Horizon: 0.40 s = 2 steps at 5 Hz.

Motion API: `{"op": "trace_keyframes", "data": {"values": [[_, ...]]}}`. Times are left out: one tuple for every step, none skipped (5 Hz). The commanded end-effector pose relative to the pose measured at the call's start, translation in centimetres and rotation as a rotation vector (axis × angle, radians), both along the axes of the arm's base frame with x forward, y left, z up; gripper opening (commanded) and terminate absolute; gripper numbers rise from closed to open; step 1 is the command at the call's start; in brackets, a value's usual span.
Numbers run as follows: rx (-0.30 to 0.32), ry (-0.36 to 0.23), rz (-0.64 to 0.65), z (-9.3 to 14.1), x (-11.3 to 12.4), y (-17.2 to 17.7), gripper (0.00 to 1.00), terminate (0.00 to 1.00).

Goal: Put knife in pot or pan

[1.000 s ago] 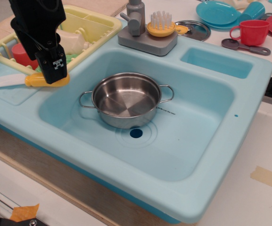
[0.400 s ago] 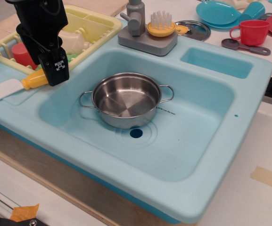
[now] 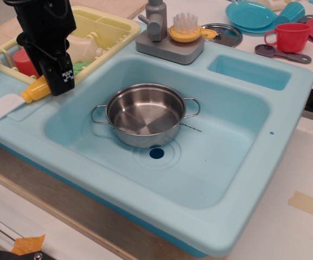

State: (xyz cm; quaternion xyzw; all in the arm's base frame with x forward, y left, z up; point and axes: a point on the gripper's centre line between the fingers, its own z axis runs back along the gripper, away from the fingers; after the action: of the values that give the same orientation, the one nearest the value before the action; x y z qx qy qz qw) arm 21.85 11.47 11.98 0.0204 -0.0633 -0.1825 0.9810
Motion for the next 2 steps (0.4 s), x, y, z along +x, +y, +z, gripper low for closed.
{"op": "trace_keyframes", "data": {"values": [[0.020,-0.014,0.013,1.0,0.5,0.0,0.00,0.00],[0.043,-0.039,-0.007,2.7,2.4,-1.5,0.00,0.00]]}}
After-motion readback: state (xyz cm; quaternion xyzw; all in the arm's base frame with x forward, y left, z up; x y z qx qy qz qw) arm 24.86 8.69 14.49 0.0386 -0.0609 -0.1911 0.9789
